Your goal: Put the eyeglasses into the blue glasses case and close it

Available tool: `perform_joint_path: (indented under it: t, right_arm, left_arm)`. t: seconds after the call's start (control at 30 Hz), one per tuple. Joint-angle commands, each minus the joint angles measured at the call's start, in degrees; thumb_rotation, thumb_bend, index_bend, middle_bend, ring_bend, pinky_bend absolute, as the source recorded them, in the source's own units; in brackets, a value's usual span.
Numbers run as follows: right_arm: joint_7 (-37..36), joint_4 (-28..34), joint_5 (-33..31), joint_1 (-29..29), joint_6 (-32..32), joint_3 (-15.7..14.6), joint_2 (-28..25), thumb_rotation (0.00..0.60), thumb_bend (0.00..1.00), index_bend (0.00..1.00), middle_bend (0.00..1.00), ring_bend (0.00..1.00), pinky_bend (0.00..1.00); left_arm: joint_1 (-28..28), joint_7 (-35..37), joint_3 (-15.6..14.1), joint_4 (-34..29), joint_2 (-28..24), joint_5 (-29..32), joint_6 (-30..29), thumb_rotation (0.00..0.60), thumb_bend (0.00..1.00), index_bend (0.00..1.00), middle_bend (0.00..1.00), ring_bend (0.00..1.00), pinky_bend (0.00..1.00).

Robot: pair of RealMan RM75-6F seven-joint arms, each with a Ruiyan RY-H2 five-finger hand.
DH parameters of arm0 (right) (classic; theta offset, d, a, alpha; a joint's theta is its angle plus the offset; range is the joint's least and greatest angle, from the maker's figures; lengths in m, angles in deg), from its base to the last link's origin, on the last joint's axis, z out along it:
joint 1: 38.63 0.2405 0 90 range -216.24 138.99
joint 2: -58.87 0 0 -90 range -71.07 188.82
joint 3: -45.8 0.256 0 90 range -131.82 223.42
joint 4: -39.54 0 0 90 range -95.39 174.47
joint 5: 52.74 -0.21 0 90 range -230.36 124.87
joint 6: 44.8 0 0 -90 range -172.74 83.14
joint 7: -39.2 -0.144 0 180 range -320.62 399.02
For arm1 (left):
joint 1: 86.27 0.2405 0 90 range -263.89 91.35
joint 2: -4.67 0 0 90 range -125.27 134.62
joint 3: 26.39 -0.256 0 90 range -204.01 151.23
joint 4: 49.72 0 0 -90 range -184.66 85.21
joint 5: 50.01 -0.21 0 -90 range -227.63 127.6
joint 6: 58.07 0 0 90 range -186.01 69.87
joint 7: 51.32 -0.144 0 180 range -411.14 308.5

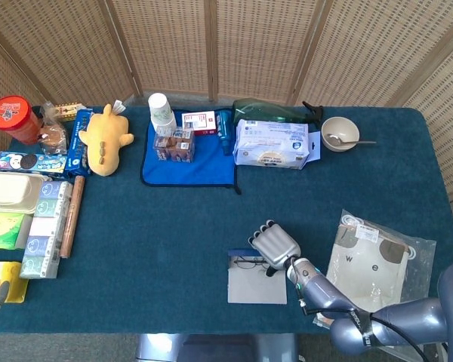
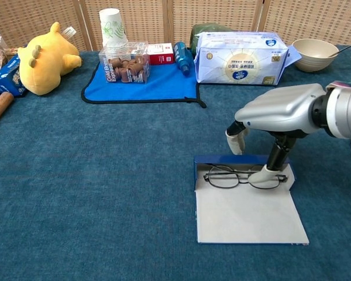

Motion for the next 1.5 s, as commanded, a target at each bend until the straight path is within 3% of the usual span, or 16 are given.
perform_joint_path:
  t: [0.03, 0.3, 0.57, 1.13, 1.5]
  right_arm:
    - [0.15, 1.09, 0.43, -0.35, 0.26, -0.39, -0.56, 0.332, 0.24, 0.35, 0.34, 0.25, 0.21]
    - [-0.15, 3.44, 2.50, -1.58, 0.75, -1.42, -2.25, 0.332, 0.24, 0.35, 0.35, 0.27, 0.21]
    - [-2.50, 2.35, 7.12, -2.39, -0.07, 0.34, -1.33, 0.331, 0.24, 0.35, 0.34, 0.24, 0.21]
    - [-0.67, -3.10, 1.44, 3.04, -5.11, 4.53, 4.54, 0.330, 0.24, 0.34, 0.34, 0.23, 0.21]
    - [1.32, -2.89, -1.67, 5.33, -4.67, 4.02, 5.38, 0.333, 0.24, 0.33, 0.34, 0.23, 0.21]
  left_arm:
    - [-0.08, 0.09, 0.02, 0.06, 0.02, -0.07, 0.08, 0.600, 0.30, 0.18, 0.10, 0.00, 0.00]
    - [-0.33, -0.19, 0.01, -0.09, 0.28, -0.39, 0.32, 0.600, 0.29, 0.18, 0.09, 0.00, 0.00]
    - [-0.20, -0.83, -0.15, -0.59, 0.20, -0.59, 0.16, 0.600, 0.29, 0.18, 0.09, 0.00, 0.00]
    - [0.15, 0.37, -0.02, 0.72, 0.30, 0.79, 0.33, 0.600, 0.29, 0.18, 0.09, 0.00, 0.00]
    - [0.40, 1.53, 0.05, 1.51, 0.52, 1.53, 0.33, 0.600, 0.29, 0.18, 0.10, 0.00, 0.00]
